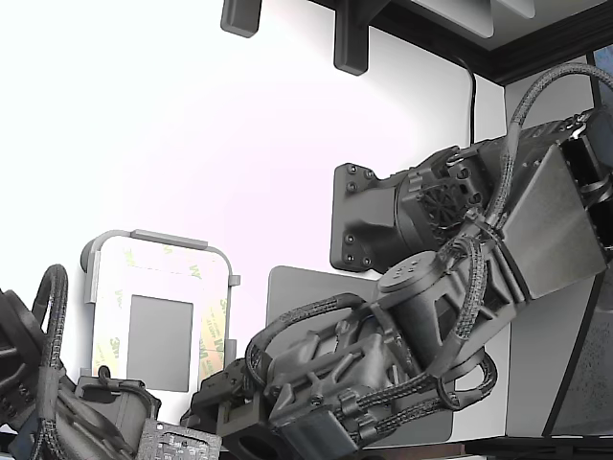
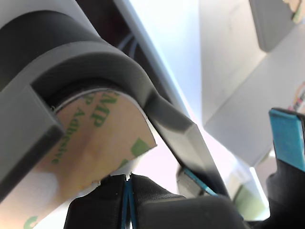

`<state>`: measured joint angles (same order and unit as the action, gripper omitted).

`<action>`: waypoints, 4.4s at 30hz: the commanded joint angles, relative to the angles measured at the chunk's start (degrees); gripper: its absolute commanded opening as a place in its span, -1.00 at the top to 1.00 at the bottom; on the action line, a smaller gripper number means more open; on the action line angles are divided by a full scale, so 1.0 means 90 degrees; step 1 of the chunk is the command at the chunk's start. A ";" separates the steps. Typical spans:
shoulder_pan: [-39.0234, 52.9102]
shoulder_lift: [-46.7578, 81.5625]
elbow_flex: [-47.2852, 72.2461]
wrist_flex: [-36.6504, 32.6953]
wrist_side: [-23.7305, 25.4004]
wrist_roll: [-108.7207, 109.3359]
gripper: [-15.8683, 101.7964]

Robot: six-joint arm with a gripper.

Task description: Peel off protective film from adhesive tape.

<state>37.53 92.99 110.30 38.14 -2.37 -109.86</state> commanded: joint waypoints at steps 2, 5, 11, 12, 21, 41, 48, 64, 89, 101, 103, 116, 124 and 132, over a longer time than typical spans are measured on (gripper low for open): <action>-0.0059 0.0166 -0.0107 -0.0049 -0.0039 -0.0049 0.85; -0.0068 0.0186 -0.0049 -0.0127 -0.0068 -0.0088 0.84; -0.0117 0.0195 0.0039 -0.0273 -0.0156 -0.0254 0.83; -0.0117 0.0215 0.0068 -0.0273 -0.0156 -0.0273 0.82; -0.0117 0.0322 0.0107 -0.0156 -0.0098 -0.0283 0.82; -0.0098 0.0361 0.0117 -0.0049 -0.0020 -0.0264 0.81; -0.0137 0.0400 0.0293 -0.0205 -0.0059 -0.0293 0.80; -0.0283 0.0439 0.0547 -0.0449 -0.0146 -0.0371 0.83; -0.0479 0.0566 0.0957 -0.0781 -0.0273 -0.0508 0.83; -0.0557 0.0605 0.1055 -0.0879 -0.0293 -0.0557 0.82; -0.0586 0.0605 0.1064 -0.0889 -0.0293 -0.0566 0.82; -0.0596 0.1074 0.0088 0.0732 0.0322 -0.0010 -0.76; -0.0615 0.2275 -0.0430 0.2793 0.0898 0.1289 -0.95; -0.1504 0.3926 0.0420 0.2842 0.0537 0.2676 -0.92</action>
<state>27.86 121.82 111.80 69.08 4.48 -89.12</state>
